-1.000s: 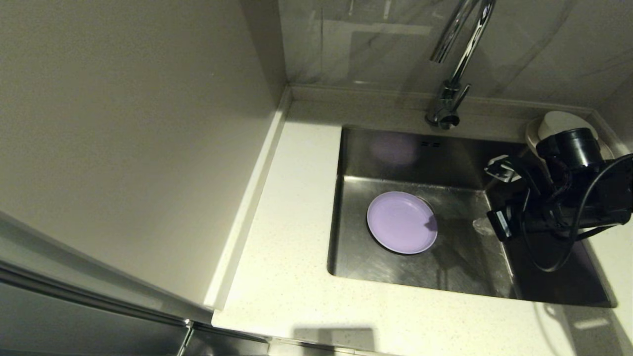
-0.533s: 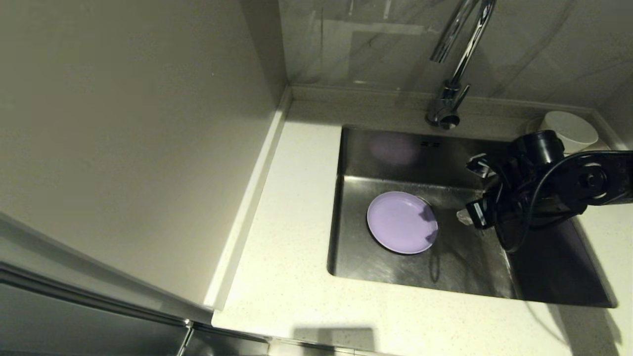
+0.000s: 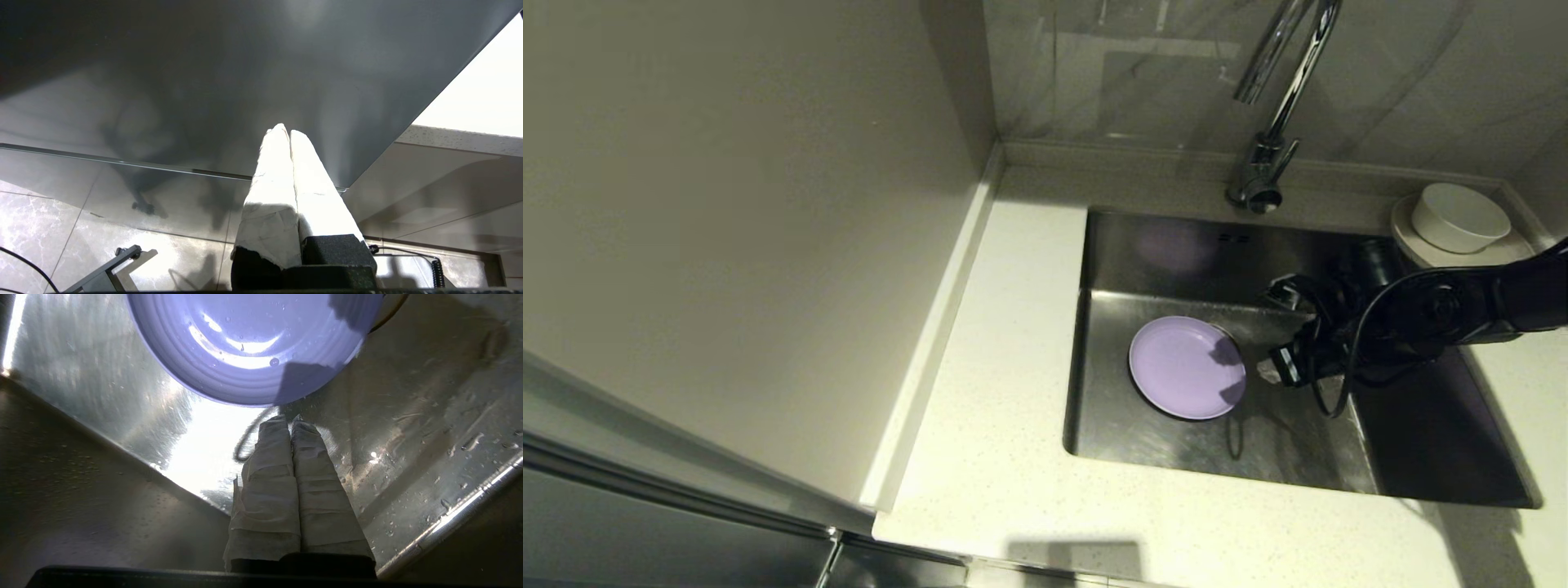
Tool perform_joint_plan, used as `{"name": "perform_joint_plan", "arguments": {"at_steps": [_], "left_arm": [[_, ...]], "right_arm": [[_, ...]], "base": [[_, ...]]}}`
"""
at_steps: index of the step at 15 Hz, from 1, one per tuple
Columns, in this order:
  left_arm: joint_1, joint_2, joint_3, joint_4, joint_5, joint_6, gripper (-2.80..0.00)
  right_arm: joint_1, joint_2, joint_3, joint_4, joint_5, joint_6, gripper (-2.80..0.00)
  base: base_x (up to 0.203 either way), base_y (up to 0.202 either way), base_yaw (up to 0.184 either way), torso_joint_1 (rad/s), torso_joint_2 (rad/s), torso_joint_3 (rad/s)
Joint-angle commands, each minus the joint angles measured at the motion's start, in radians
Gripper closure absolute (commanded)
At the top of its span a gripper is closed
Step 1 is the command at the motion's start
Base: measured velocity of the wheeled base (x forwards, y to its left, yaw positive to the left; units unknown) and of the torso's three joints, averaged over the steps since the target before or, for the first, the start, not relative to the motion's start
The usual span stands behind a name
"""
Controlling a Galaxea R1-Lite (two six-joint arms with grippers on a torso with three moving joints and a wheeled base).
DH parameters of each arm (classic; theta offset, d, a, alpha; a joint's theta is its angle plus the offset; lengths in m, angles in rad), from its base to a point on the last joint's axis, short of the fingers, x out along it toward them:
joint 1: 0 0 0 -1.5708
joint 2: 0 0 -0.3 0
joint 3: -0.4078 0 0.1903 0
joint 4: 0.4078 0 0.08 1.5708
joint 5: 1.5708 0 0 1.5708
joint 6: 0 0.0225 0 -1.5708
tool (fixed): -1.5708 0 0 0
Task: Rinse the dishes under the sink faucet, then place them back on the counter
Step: Put a plate back to the table from the sink
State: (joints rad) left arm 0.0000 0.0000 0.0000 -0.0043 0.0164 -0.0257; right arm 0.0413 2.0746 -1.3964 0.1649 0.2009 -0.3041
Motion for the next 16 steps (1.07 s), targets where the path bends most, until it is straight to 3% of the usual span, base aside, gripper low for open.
{"name": "perform_joint_plan", "arguments": {"at_steps": [1,2,10,12,16], "left_arm": [[0.0,-0.003,0.0,0.0,0.0,0.0,0.0],[0.0,-0.003,0.0,0.0,0.0,0.0,0.0],[0.0,-0.003,0.0,0.0,0.0,0.0,0.0],[0.0,-0.003,0.0,0.0,0.0,0.001,0.0],[0.0,-0.003,0.0,0.0,0.0,0.0,0.0]], "right_arm": [[0.0,0.038,-0.009,0.001,0.001,-0.027,0.0],[0.0,0.043,-0.013,0.001,0.001,-0.035,-2.8],[0.008,0.154,-0.13,-0.003,0.089,-0.009,-2.8],[0.029,0.202,-0.177,-0.023,0.04,0.103,-2.8],[0.054,0.3,-0.284,-0.056,-0.07,0.193,-2.8]], "base": [[0.0,0.0,0.0,0.0,0.0,0.0],[0.0,0.0,0.0,0.0,0.0,0.0],[0.0,0.0,0.0,0.0,0.0,0.0],[0.0,0.0,0.0,0.0,0.0,0.0],[0.0,0.0,0.0,0.0,0.0,0.0]]}}
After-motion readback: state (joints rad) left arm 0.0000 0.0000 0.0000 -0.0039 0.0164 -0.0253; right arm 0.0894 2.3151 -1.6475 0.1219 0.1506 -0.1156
